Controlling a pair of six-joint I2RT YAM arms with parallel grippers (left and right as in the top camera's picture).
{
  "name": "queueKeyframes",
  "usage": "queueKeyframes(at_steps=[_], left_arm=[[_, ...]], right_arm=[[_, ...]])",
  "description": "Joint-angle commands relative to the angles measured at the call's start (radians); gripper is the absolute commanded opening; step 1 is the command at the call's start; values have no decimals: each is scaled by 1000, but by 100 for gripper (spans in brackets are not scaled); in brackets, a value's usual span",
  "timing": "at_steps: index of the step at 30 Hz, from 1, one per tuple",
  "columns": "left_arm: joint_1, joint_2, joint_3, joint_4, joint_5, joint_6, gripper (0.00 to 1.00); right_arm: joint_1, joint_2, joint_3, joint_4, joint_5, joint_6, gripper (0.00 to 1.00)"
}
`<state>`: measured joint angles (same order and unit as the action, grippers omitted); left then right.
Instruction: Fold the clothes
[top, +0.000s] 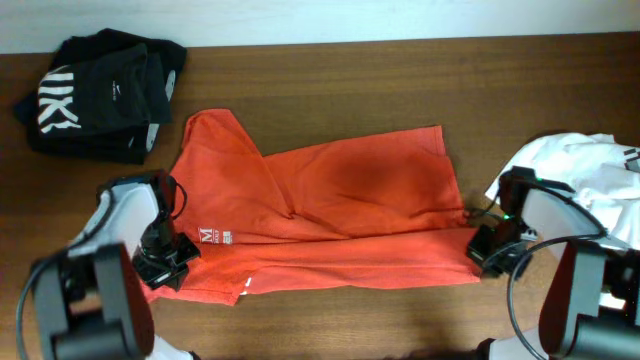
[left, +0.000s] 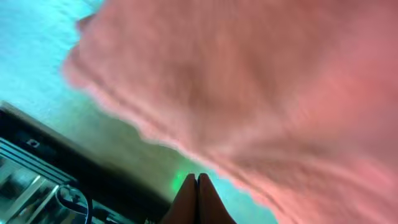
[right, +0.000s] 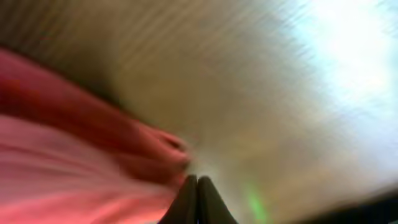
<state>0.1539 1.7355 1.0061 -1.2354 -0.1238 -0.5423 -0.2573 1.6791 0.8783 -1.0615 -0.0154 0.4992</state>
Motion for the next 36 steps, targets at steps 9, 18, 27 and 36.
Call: queueKeyframes(at_steps=[9, 18, 27, 36], left_arm=[[-21, -425, 165, 353, 259, 359, 99], [-40, -7, 166, 978, 285, 539, 93], [-40, 269, 166, 1149, 285, 539, 75], [-40, 269, 167, 1173, 306, 535, 1]], right_arm=[[-31, -267, 553, -366, -250, -342, 82], [214, -254, 505, -329, -232, -359, 99], [225, -208, 499, -307, -232, -326, 99], [222, -206, 500, -230, -199, -326, 99]])
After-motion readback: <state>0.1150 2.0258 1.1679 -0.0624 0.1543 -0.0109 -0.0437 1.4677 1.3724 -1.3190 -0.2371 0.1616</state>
